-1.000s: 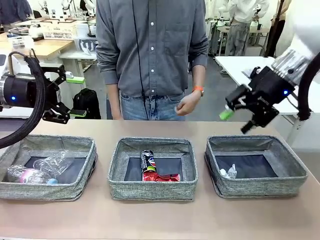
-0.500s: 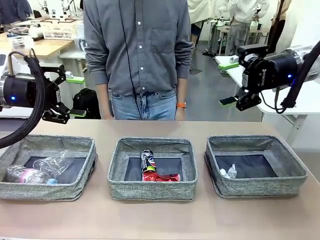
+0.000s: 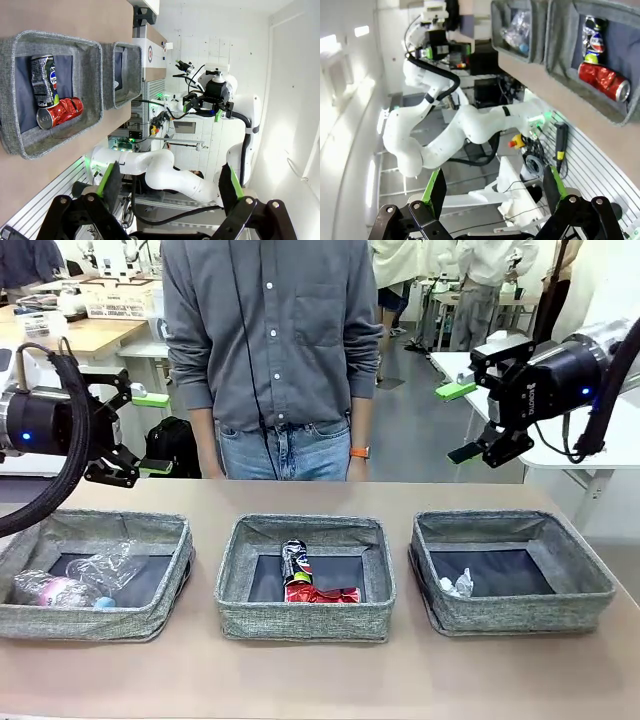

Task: Sort the waste into the appropriate baskets.
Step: Place the picked waste into the Fabric basket indicated by the person.

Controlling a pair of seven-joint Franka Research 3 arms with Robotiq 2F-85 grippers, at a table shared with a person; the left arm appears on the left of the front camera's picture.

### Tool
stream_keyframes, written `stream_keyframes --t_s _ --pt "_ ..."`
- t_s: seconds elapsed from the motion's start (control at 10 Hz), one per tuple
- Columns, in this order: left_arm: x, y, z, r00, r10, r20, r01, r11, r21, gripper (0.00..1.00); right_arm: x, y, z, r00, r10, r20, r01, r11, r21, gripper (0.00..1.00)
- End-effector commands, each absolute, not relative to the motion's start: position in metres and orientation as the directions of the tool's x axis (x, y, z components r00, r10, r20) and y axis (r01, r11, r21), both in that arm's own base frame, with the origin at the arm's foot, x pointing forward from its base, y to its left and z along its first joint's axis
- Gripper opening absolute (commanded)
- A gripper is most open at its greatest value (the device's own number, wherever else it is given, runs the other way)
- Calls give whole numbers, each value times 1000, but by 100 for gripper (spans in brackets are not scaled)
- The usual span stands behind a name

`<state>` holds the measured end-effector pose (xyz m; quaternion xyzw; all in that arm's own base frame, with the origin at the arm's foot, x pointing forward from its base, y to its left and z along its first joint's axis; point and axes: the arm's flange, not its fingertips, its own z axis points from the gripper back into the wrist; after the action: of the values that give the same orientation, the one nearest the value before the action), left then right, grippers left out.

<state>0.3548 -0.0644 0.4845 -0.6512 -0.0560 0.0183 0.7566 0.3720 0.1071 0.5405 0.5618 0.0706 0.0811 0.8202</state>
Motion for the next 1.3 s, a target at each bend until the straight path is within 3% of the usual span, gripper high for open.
stream_keyframes --t_s 0.0,1.2 --pt "354 -66 487 992 113 58 42 139 -989 100 374 107 542 979 204 -13 -63 364 929 100" --pt "354 -66 487 992 113 58 42 139 -989 100 374 107 542 979 204 -13 -63 364 929 100"
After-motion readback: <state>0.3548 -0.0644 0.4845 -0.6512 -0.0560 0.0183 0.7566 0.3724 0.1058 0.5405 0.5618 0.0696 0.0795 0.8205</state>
